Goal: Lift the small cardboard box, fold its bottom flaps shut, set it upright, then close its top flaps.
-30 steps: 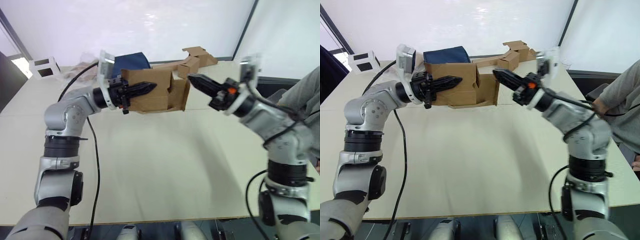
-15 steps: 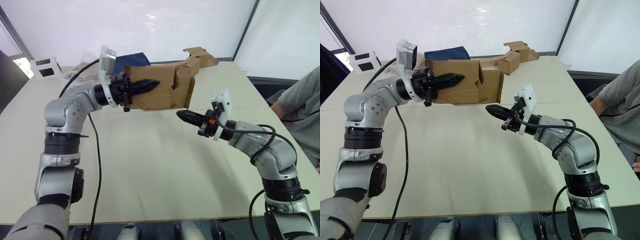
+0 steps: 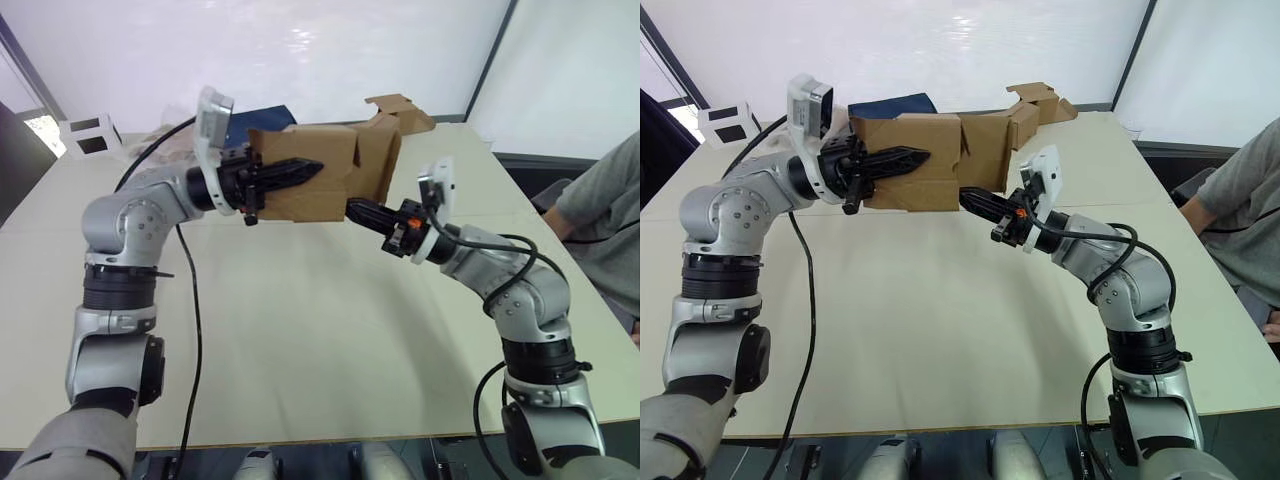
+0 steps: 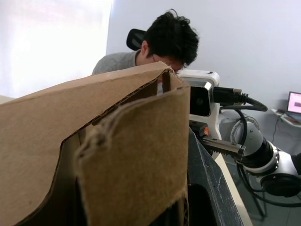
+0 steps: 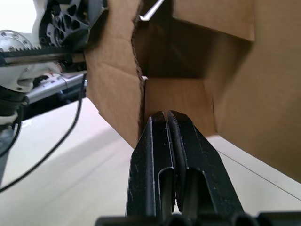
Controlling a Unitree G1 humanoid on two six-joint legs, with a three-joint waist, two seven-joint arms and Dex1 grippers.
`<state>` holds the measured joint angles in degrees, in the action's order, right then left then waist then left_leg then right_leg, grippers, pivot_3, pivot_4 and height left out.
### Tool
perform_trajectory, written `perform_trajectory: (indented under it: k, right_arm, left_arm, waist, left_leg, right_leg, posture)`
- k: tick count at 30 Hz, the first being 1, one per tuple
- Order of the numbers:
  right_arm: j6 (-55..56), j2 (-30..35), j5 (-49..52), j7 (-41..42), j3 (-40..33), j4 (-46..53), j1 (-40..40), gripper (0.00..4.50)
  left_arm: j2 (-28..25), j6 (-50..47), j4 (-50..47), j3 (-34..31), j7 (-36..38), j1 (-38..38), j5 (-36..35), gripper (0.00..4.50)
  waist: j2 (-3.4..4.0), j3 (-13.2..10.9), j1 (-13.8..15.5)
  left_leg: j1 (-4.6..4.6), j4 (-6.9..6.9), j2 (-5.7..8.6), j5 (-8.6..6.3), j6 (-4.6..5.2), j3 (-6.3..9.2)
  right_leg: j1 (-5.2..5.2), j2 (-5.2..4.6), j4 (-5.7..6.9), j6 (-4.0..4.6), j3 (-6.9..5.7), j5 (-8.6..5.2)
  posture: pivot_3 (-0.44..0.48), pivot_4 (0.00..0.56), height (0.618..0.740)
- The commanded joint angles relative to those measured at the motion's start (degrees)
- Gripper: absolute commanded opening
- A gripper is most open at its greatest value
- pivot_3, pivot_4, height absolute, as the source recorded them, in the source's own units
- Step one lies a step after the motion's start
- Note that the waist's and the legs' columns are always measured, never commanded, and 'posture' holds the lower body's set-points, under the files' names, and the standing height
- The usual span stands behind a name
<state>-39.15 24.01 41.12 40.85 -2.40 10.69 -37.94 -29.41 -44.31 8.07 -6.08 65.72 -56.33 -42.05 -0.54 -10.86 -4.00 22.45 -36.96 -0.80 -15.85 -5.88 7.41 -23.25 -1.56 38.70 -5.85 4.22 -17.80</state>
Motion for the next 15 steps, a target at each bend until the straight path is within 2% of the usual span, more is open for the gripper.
perform_trajectory:
  k: [1, 4, 10, 12, 15]
  right_arm:
    - [1.68, -0.15, -0.67, 2.20, 0.59, -0.75, -2.27, 0.06]
    - [1.71, 1.42, -0.71, 3.88, -0.30, -0.89, -2.67, 0.06]
    - [-2.47, 4.63, 10.15, 5.31, -11.31, -2.05, -4.80, 0.06]
    - [-5.99, 7.43, 14.37, 6.65, -14.61, -3.95, -5.68, 0.06]
    - [-3.73, 6.18, 14.49, 3.59, -18.06, -11.50, -8.37, 0.06]
  left_arm:
    - [-0.16, 0.89, -1.63, -1.38, -0.37, -0.37, -1.02, 0.00]
    - [-0.30, 1.53, -1.36, -1.72, -0.77, -0.33, -0.59, 0.00]
    - [-1.19, 1.54, -1.82, -2.53, -1.33, 0.25, -1.08, 0.00]
    - [-1.46, 1.27, -2.15, -2.86, -1.52, 0.44, -1.43, 0.00]
    - [-1.85, 1.25, -2.41, -2.67, -1.44, 0.85, -1.39, 0.00]
  waist:
    - [0.00, 0.00, -0.02]
    - [0.00, 0.00, 0.06]
    - [0.00, 0.00, 0.03]
    - [0.01, -0.01, 0.13]
    - [0.01, 0.00, 0.00]
  left_leg:
    - [0.00, 0.00, 0.00, 0.00, 0.00, 0.00]
    - [0.00, 0.00, 0.00, 0.00, 0.00, 0.00]
    - [0.01, -0.01, 0.01, 0.00, 0.00, 0.00]
    - [0.00, 0.00, 0.01, 0.00, 0.01, 0.00]
    - [-0.01, -0.01, 0.00, -0.10, 0.18, -0.01]
  right_leg:
    - [0.00, 0.00, 0.02, 0.00, 0.00, 0.00]
    - [0.00, 0.00, 0.01, 0.00, 0.00, 0.00]
    - [0.00, -0.01, 0.02, 0.00, 0.00, 0.00]
    - [0.00, -0.02, 0.01, 0.00, 0.00, 0.00]
    - [0.01, -0.01, 0.01, 0.00, 0.00, 0.00]
  posture:
    - [0.000, 0.150, 0.740]
    - [0.000, 0.150, 0.740]
    - [0.000, 0.150, 0.740]
    - [0.000, 0.150, 0.740]
    - [0.000, 0.150, 0.740]
